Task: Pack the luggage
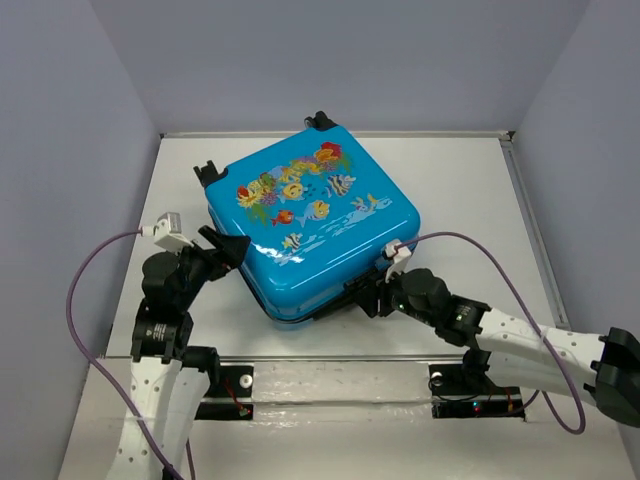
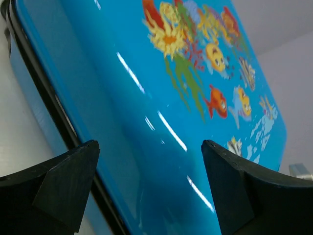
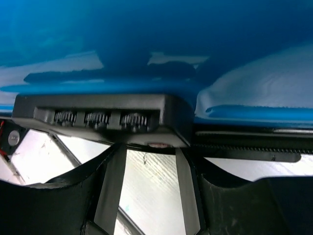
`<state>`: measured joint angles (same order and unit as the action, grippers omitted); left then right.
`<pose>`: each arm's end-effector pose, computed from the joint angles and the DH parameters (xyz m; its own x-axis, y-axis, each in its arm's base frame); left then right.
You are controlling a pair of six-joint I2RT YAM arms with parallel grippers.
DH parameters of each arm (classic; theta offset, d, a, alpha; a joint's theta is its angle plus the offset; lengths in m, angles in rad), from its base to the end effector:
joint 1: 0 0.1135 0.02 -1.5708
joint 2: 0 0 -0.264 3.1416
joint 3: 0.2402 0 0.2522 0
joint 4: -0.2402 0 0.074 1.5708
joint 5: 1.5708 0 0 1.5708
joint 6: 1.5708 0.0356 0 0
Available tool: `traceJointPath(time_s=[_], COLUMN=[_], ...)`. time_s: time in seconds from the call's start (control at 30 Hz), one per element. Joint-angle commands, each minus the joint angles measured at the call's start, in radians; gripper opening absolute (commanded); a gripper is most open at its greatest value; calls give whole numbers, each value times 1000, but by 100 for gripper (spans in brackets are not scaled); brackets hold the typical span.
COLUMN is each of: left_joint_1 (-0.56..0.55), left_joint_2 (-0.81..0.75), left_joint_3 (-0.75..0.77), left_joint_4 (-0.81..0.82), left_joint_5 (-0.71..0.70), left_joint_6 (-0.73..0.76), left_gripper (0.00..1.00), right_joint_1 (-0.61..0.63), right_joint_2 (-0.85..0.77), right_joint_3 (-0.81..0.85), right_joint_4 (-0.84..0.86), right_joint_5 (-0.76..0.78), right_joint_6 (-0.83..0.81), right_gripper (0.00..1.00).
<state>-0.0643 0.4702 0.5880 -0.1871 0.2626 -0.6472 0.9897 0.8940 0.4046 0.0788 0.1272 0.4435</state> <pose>0.1281 -0.0175 0.3140 -0.2484 -0.5675 -0.7850 0.2140 0.7582 -0.6158 0.1132 0.1641 0.2135 -0.5263 -0.0260 -0.8499 -0.5972 0.7228 0.3477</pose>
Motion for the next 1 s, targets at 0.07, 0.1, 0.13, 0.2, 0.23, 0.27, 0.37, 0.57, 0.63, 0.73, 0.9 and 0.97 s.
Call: traceJointPath(time_s=[0.07, 0.1, 0.13, 0.2, 0.23, 0.27, 0.37, 0.57, 0.63, 0.73, 0.9, 0.97], left_joint_1=[-5, -6, -14, -34, -48, -54, -71, -80, -80, -80, -97, -120], left_joint_2=[-123, -128, -134, -139, -140, -142, -142, -156, -153, -147, -68, -36], left_joint_3=[-65, -68, -68, -66, -70, -71, -76, -105, -102, -102, -117, -103], left_joint_4=[-166, -176, -199, -204, -204, -204, -206, -173, -167, -132, -6, 14], left_joint_5=[190, 204, 202, 202, 213, 216, 211, 219, 216, 224, 238, 181], left_joint_6=[29, 30, 34, 41, 43, 43, 58, 43, 40, 31, -14, 0], left_gripper=[99, 99, 99, 99, 99, 99, 99, 99, 99, 99, 99, 99], right_joint_1=[6, 6, 6, 6, 6, 6, 6, -63, -109, -229, -401, -447], right_joint_2=[60, 72, 92, 103, 108, 111, 123, 151, 164, 171, 197, 195], right_joint_3=[3, 10, 19, 14, -2, -12, -29, 0, 8, 28, 105, 152], right_joint_4=[160, 161, 168, 199, 247, 271, 343, 411, 435, 467, 475, 429], right_joint_5=[136, 140, 143, 144, 144, 149, 167, 142, 94, -25, -227, -276], right_joint_6=[-28, -31, -29, -29, -29, -29, -34, -65, -63, -54, -69, -81], right_gripper=[52, 52, 52, 51, 50, 49, 40, 22, 15, 7, 7, 7])
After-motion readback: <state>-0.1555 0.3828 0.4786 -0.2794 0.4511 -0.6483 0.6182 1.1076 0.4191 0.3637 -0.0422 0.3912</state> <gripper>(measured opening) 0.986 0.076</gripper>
